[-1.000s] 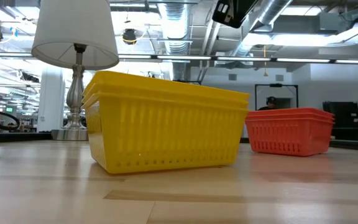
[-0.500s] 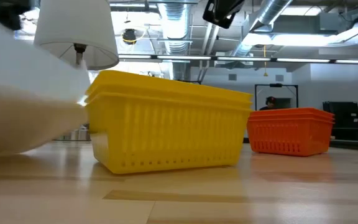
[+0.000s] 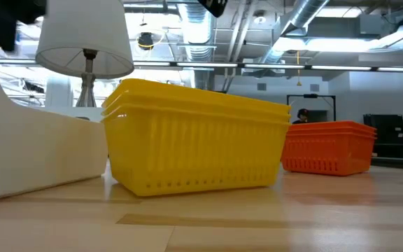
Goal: Stack baskets by color
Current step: Stack the bottom white bin on the top white bins
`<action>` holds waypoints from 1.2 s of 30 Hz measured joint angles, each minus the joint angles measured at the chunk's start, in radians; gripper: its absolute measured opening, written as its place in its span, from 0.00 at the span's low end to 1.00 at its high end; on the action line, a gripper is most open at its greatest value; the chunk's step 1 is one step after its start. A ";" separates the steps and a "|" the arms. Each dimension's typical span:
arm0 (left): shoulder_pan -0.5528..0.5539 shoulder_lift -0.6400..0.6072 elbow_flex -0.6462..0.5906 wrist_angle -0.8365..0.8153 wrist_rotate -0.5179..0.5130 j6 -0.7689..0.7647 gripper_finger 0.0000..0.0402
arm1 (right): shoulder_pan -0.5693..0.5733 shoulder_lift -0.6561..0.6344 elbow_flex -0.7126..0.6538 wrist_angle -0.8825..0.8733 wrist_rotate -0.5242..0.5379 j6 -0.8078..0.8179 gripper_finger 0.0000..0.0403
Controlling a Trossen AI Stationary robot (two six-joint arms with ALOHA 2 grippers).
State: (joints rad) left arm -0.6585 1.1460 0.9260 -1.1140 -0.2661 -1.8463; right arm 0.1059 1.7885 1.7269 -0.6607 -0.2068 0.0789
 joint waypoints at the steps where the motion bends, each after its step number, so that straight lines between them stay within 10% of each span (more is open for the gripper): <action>1: -0.030 -0.019 0.000 0.022 0.009 -0.046 0.61 | 0.000 0.000 0.001 0.013 0.000 0.000 0.16; 21: -0.387 0.402 0.001 1.016 0.102 -0.292 0.61 | -0.004 0.000 0.001 -0.090 0.000 -0.009 0.16; 36: -0.194 0.501 0.000 0.588 0.020 -0.152 0.61 | -0.001 0.000 0.001 -0.090 0.000 -0.008 0.16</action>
State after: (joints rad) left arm -0.8529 1.6466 0.9264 -0.5255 -0.2457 -1.9987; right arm 0.1051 1.7885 1.7279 -0.7504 -0.2070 0.0708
